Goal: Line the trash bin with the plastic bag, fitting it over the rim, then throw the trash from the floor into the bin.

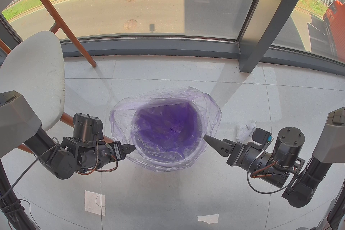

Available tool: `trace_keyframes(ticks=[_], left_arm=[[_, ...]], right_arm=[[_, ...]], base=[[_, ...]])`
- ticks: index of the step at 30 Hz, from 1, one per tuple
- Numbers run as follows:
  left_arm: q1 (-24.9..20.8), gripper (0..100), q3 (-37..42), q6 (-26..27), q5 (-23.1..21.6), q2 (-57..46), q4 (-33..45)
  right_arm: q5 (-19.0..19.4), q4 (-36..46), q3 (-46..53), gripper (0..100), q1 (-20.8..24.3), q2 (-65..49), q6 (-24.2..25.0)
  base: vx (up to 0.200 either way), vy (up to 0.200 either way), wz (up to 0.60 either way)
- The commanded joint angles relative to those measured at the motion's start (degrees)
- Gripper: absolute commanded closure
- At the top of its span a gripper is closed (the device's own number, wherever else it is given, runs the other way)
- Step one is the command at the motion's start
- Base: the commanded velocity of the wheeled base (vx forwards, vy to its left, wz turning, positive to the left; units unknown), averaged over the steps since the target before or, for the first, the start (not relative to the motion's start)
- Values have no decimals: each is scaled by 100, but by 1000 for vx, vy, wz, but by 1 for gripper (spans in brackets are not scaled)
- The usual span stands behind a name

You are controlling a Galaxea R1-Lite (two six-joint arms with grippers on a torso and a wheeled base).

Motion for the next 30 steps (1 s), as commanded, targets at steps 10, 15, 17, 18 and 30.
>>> trace_keyframes(ticks=[10, 15, 17, 18, 30], left_arm=[[-38, 100, 80, -1, 29, -132, 15], [-11, 100, 168, 34, 64, -70, -11], [-3, 100, 124, 34, 73, -53, -20], [-3, 100, 97, 34, 82, 9, -29], [-29, 100, -957, 43, 416, 1274, -38]], right_arm=[[-5, -23, 6, 0, 100, 41, -2], [-14, -23, 15, 0, 100, 32, -2], [-14, -23, 15, 0, 100, 41, -2], [-14, -23, 41, 0, 100, 32, -2], [-85, -23, 129, 0, 100, 24, -2]], base=[[0, 0, 0], [0, 0, 0], [0, 0, 0], [0, 0, 0], [0, 0, 0]])
